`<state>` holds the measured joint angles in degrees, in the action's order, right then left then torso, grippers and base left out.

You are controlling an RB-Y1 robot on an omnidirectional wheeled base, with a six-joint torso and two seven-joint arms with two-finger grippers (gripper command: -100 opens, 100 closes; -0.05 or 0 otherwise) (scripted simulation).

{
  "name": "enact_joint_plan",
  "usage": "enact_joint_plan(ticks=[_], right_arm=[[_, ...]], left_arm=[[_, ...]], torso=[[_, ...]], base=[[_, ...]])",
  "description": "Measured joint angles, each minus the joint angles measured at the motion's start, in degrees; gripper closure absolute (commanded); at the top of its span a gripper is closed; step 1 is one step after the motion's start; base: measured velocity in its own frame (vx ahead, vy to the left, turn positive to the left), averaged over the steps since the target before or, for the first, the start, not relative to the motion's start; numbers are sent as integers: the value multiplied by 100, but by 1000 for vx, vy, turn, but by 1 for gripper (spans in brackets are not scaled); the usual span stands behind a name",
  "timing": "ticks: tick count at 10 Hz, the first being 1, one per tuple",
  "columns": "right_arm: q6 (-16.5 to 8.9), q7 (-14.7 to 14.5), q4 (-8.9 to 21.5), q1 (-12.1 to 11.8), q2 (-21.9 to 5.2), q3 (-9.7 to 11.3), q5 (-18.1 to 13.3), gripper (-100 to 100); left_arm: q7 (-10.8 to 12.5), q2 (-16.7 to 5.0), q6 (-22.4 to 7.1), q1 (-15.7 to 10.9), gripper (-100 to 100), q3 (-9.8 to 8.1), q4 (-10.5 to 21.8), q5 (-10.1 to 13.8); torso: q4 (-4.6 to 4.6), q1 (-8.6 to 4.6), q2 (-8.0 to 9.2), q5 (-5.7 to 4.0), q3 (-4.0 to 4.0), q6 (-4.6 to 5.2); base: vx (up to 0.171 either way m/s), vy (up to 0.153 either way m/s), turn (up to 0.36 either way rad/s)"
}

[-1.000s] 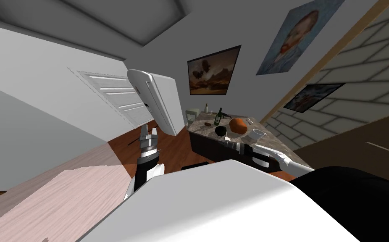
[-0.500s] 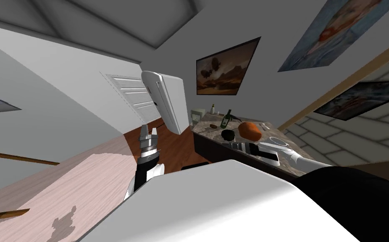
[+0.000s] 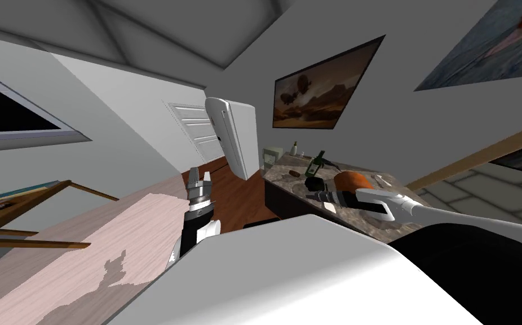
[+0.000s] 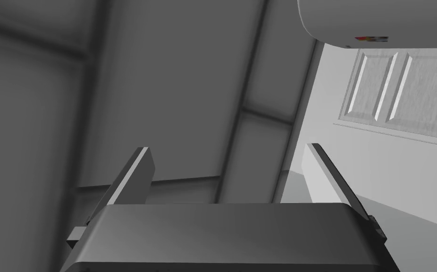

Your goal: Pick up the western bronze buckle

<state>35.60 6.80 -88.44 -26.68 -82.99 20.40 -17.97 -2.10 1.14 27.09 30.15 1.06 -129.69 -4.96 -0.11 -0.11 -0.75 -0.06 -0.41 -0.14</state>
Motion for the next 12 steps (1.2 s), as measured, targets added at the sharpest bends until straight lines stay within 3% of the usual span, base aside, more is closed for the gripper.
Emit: enact_joint_plan(ticks=[4,8,9,12], right_arm=[[48,70,330,31,-570,229,-192,-100],[100,42,680,-146,-1240,432,-395,-100],[164,-64,841,-283,-1398,439,-392,-100],[212,-46,1001,-264,-1725,590,-577,-100]], left_arm=[[0,0,0,0,0,0,0,0],[0,0,0,1,0,0,0,0],[0,0,0,1,0,0,0,0],[0,0,0,1,0,-1,0,0]], torso=[[1,-5,-15,1,-7,-10],[3,-3,-39,9,-18,-18],[4,-1,-42,13,-19,-17],[6,-1,-43,10,-19,-25]], base=[[73,4,277],[78,6,236],[55,2,81],[74,21,216]])
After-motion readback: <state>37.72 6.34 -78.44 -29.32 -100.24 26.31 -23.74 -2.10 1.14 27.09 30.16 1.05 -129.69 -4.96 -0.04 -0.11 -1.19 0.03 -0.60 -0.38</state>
